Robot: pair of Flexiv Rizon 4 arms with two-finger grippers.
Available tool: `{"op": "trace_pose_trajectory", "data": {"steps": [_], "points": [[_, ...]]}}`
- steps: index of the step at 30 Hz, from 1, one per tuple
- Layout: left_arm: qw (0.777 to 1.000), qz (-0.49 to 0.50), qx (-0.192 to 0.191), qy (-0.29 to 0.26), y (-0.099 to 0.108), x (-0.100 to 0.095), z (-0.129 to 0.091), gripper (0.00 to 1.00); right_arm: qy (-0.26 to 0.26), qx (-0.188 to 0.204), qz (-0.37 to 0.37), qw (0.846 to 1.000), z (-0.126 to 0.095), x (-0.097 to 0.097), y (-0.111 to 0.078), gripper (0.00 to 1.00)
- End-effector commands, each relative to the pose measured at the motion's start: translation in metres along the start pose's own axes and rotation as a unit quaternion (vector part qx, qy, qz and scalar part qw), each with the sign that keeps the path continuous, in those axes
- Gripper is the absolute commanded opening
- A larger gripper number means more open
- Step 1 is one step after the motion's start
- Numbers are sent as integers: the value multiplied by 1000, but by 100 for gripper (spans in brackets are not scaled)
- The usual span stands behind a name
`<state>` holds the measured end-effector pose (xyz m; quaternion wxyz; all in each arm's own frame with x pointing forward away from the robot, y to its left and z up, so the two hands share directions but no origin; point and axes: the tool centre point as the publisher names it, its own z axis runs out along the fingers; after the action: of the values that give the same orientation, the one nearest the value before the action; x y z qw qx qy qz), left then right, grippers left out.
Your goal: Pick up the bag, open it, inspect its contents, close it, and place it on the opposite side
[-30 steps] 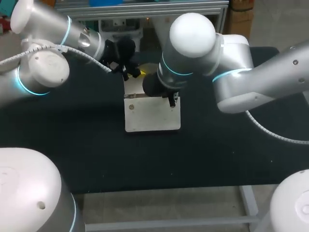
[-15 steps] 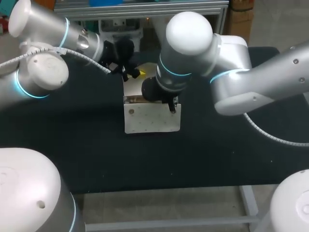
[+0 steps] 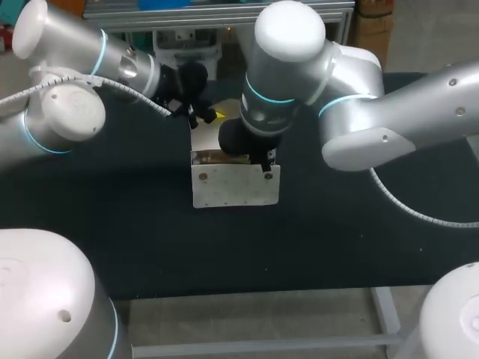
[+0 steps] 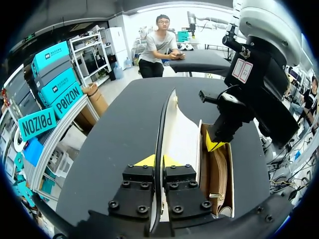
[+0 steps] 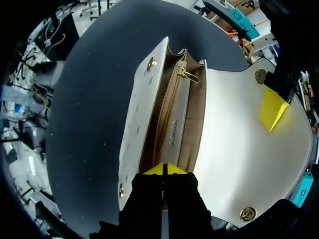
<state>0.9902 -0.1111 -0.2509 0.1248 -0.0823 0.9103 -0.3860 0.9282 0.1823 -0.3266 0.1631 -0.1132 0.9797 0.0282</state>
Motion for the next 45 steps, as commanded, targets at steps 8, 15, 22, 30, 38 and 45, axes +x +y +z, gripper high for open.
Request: {"op": "trace_pose_trajectory", "data": {"steps": [8, 15, 22, 30, 38, 45], "points": [[1000, 2, 2, 0, 5, 0, 1, 0, 68, 14, 6, 998, 9, -3, 0, 0], [1000, 4, 4, -2, 6, 0, 0, 0, 88, 11, 6, 996, 13, 0, 0, 70], [1000, 5, 5, -3, 8, 0, -1, 0, 99, 9, 6, 995, 17, 3, 0, 100], [1000, 17, 8, 6, 9, 3, -1, 0, 106, 9, 8, 994, 20, 7, -3, 100], [1000, 21, 7, 6, 9, 4, -1, 0, 107, 9, 9, 994, 22, 8, -3, 100], [1000, 20, 6, 6, 9, 5, -1, 0, 107, 9, 7, 994, 23, 8, -2, 100]]}}
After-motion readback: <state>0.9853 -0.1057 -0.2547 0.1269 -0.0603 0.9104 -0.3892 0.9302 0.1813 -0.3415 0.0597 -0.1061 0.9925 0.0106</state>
